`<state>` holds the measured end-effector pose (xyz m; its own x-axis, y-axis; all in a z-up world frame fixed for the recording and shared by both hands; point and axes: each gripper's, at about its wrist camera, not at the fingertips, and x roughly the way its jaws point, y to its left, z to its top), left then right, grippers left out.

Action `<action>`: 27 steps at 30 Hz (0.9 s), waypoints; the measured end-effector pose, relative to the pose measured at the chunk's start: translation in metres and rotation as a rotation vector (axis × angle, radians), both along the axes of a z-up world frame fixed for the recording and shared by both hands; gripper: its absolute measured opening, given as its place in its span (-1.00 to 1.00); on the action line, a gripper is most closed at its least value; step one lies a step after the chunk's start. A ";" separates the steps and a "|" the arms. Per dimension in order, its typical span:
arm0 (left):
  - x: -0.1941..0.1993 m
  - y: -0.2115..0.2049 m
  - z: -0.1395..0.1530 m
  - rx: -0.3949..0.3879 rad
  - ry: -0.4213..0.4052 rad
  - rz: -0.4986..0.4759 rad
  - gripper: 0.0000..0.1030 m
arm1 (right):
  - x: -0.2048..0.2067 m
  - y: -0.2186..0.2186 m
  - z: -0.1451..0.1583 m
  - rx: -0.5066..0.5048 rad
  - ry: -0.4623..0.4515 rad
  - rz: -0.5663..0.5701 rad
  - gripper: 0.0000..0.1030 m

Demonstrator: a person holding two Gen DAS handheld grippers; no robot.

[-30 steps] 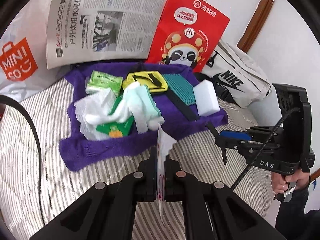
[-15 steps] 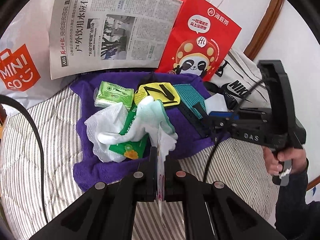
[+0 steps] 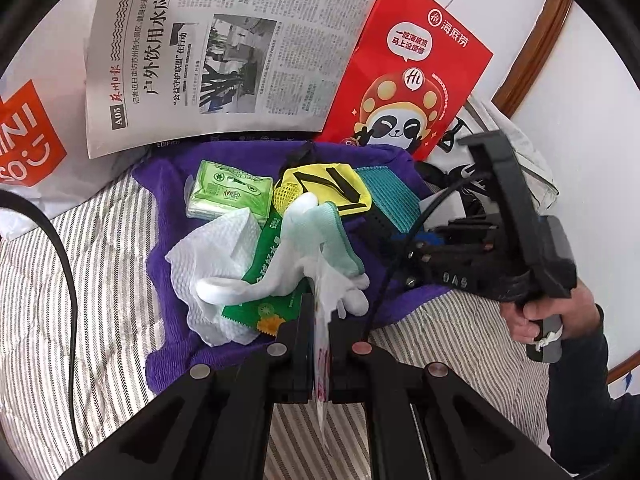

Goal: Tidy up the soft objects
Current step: 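Carry the black strap onto the purple towel with right tool while left carries sachet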

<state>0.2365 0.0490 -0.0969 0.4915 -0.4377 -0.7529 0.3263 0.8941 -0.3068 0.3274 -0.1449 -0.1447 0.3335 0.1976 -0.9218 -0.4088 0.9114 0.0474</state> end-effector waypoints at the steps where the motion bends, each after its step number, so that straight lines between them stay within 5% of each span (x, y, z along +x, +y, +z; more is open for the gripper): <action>1: 0.000 0.000 0.000 -0.001 0.000 -0.001 -0.91 | 0.000 -0.001 -0.002 0.005 -0.008 -0.011 -0.78; 10: -0.001 0.000 -0.001 -0.002 0.002 -0.006 -0.91 | -0.001 -0.007 -0.006 0.028 0.016 -0.020 -0.78; 19: 0.008 -0.025 0.000 -0.006 0.012 -0.032 -0.91 | -0.028 -0.039 0.022 0.057 -0.043 -0.087 -0.77; 27: 0.027 -0.058 0.000 -0.001 0.031 -0.079 -0.91 | -0.061 -0.075 0.049 0.090 -0.112 -0.178 -0.52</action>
